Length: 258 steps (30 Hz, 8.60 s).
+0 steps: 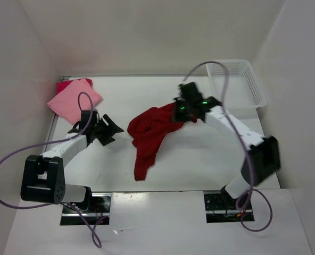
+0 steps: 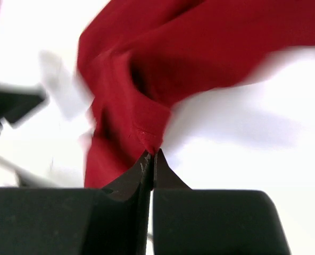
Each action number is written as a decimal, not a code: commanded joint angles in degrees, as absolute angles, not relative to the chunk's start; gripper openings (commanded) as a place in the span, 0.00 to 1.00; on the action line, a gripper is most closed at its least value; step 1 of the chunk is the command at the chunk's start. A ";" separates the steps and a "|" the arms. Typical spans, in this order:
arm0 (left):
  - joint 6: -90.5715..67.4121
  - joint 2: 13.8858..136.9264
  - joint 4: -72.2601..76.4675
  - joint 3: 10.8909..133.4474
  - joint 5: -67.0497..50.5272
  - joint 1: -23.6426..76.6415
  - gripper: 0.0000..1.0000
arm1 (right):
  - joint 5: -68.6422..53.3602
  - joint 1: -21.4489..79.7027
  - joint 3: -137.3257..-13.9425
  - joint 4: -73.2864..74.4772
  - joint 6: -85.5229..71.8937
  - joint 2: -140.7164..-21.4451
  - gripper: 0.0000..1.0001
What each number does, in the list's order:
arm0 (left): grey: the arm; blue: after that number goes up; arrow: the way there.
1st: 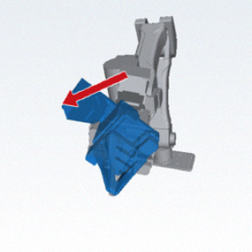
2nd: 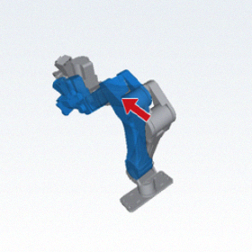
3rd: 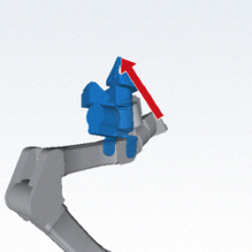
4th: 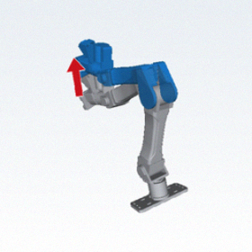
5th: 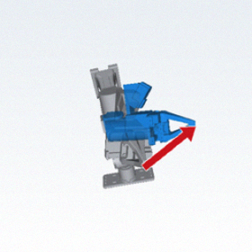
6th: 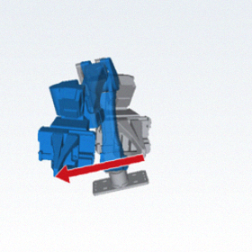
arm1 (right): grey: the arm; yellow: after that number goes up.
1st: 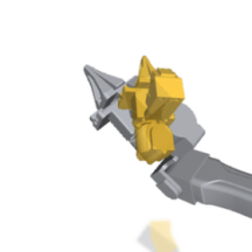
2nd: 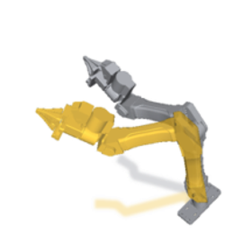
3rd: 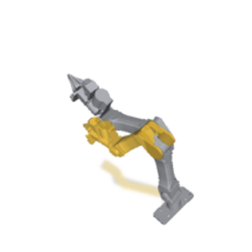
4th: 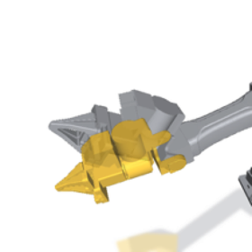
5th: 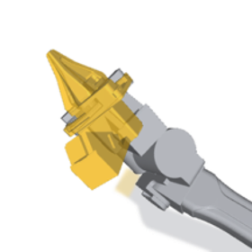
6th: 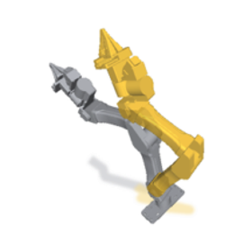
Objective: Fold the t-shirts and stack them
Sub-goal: Flatten out the tshirt, then fold the flattened tshirt in 1/3 of the way
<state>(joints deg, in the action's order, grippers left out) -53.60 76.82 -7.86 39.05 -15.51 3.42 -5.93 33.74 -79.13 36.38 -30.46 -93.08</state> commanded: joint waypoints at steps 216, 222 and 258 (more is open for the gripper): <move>-50.27 100.55 -15.82 123.15 -12.56 -14.24 0.03 | -24.95 -1.14 -158.77 29.08 -44.30 -111.80 0.00; -48.78 94.40 -11.43 105.61 -12.57 -14.24 0.03 | -24.44 -1.14 -120.72 29.46 -38.33 -99.17 0.00; -45.87 79.42 -19.43 50.26 -17.84 -18.72 0.03 | -15.66 2.37 -62.30 40.35 -36.65 -75.28 0.00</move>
